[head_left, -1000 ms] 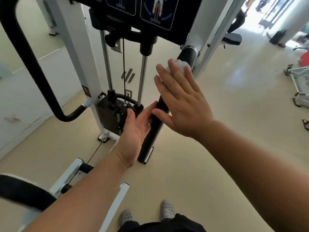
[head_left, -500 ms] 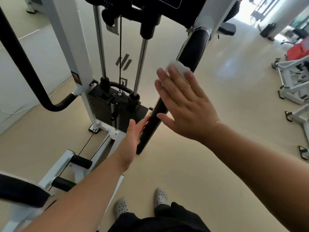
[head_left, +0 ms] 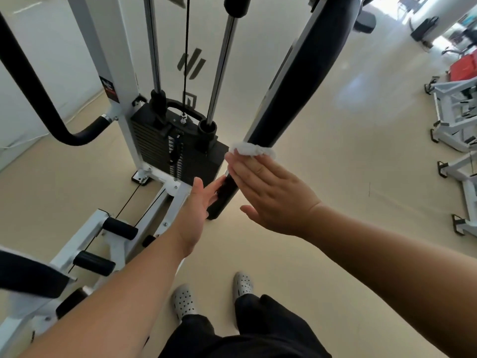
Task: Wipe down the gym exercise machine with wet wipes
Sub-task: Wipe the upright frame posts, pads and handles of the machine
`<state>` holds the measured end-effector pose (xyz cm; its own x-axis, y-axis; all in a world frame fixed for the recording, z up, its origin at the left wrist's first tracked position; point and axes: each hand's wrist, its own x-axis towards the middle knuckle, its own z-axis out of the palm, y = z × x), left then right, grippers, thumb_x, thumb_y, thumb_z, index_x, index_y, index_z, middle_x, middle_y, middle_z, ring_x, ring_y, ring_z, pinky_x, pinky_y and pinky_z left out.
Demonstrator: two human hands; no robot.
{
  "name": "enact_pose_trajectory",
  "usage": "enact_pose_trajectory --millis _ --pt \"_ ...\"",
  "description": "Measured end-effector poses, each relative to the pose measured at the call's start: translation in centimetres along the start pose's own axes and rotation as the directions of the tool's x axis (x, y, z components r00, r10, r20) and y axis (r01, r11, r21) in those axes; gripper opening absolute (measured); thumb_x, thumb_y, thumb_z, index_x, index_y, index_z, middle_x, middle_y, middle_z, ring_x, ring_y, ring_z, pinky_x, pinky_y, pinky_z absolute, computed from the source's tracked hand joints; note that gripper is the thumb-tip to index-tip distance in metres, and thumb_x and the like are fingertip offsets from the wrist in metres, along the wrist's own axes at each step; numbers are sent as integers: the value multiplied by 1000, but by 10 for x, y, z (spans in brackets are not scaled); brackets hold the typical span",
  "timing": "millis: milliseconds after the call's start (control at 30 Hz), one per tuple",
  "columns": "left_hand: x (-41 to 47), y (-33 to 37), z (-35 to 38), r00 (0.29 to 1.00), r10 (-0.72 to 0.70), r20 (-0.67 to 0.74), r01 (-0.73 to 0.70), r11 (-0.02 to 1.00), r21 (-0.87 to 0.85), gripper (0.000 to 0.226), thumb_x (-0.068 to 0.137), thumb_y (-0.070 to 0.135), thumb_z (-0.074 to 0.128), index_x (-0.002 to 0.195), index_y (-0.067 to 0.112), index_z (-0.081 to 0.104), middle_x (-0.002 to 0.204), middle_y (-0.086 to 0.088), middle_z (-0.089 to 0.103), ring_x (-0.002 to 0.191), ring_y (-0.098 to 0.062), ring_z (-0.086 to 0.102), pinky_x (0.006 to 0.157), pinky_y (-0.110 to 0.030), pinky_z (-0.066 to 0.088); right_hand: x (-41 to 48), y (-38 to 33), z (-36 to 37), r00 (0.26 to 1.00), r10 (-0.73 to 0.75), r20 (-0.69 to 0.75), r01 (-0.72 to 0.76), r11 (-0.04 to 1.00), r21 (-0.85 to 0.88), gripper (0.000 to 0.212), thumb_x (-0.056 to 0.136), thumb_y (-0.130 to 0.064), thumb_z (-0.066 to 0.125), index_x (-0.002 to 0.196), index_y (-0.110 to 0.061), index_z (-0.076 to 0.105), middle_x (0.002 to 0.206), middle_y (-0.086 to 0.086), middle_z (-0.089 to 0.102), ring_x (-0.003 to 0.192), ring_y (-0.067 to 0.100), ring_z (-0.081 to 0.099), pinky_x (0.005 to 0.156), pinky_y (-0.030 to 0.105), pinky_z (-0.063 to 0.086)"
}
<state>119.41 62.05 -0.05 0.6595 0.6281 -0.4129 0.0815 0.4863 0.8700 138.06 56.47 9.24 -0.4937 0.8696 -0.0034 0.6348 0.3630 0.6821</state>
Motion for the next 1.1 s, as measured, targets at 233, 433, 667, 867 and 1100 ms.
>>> enact_pose_trajectory --millis 233,433,667,867,1100 --pt "-4 -2 8 1000 -15 -11 15 1000 -8 77 87 85 4 149 54 36 157 21 40 149 -1 26 124 -41 10 5 12 0 980 163 -114 -164 986 -5 73 105 -45 34 161 1 20 169 20 19 158 33 15 129 48 5" --pt "-2 -13 17 998 3 -61 -5 999 -34 73 88 83 2 149 57 32 158 24 35 149 3 22 125 -46 10 11 -7 27 971 107 -215 -122 991 -58 67 106 -38 37 158 3 29 163 21 33 153 34 31 128 47 7" --pt "-2 -22 42 981 49 -189 -64 995 -73 75 86 88 5 150 57 31 157 31 33 148 6 21 125 -49 10 -5 -11 52 951 -102 -292 110 994 11 62 105 -29 38 158 3 30 164 20 31 154 33 29 129 44 13" --pt "-4 -18 68 947 85 -310 -108 992 -57 76 94 76 -5 154 48 32 152 26 43 146 2 31 120 -41 19 -4 4 59 929 47 -366 0 992 127 68 107 -33 32 162 2 12 171 18 10 159 32 9 129 48 10" --pt "-7 -17 65 934 115 -339 -153 984 -89 87 90 79 -3 150 38 45 151 17 49 143 -4 39 121 -48 14 4 -10 82 878 83 -471 39 969 245 55 107 -13 22 160 2 24 168 20 21 156 36 18 125 54 22"
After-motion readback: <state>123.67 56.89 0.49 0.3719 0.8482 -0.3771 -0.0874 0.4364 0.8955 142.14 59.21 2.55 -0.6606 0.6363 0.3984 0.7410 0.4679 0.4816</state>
